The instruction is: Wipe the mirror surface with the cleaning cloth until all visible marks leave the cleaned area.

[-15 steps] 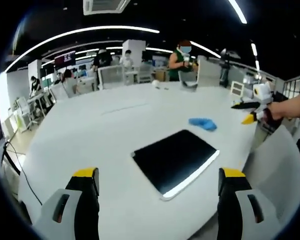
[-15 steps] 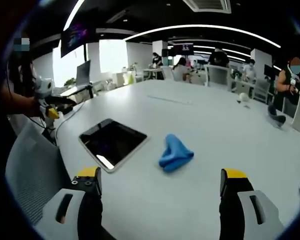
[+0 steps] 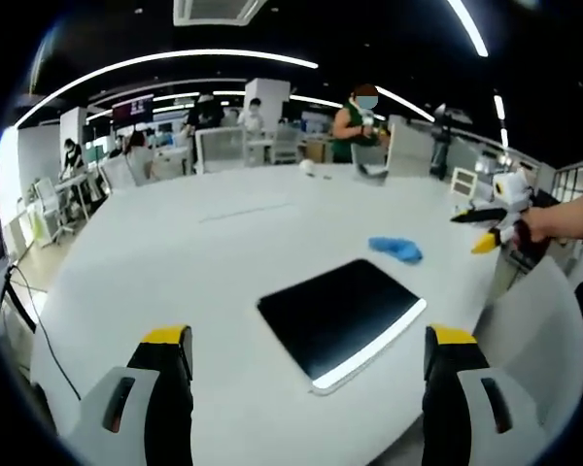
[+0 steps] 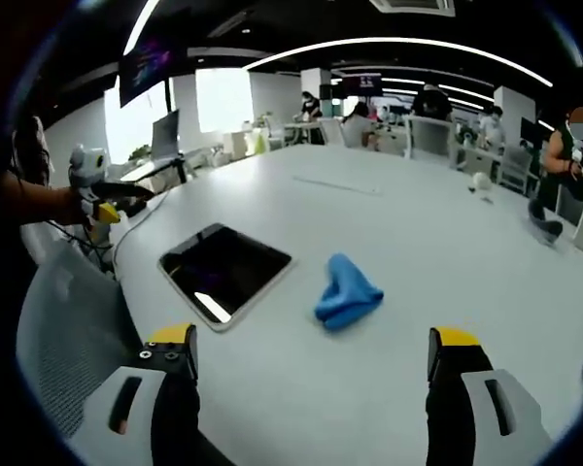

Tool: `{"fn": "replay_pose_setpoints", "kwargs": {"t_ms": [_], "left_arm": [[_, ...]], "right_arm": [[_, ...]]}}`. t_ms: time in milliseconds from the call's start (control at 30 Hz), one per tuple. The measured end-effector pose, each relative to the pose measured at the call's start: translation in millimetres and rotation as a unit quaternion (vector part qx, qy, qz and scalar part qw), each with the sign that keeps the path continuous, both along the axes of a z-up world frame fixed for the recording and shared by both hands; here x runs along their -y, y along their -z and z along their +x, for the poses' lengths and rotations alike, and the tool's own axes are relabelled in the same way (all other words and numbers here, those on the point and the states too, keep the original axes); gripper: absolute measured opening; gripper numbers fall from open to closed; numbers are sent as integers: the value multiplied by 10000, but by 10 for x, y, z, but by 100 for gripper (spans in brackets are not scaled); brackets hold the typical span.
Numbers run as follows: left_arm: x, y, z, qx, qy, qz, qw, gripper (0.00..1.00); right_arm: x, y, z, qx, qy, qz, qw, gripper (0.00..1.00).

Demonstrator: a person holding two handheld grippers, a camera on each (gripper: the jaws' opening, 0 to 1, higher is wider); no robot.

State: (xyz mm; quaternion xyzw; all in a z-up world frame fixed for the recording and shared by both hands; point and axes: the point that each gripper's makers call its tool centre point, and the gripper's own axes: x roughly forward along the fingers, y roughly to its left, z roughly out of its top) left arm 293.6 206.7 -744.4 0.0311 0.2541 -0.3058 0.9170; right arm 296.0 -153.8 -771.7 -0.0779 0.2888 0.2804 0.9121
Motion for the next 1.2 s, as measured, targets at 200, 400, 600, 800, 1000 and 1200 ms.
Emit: {"fn": "replay_pose_setpoints", "kwargs": {"t_ms": [200,400,600,800,1000,1200], "left_arm": [[-17,-3,15,-6,-29,-49,10000,100],[-53,-10,41,6,-54,-41,10000,100],[-72,-15,65,-8,-77,-31,10000,100],[-80,-70,67,-36,-88,81,9999,100],[-135,-120,146,154,-110,33,9998,100],[-187,-128,151,146,56,46,9999,100]], "right_arm": [[21,-19,71,161,-16,-157,9997,87],[-21,-87,138,356,-189,-239,9989,81],[-32,-189,280,438,-307,-255,9982,78],[-54,-302,413,372,-367,-330,9981,75],[-123,-432,598,545,-804,-545,9938,71],[-104,-532,789,482,-719,-538,9948,60]]}}
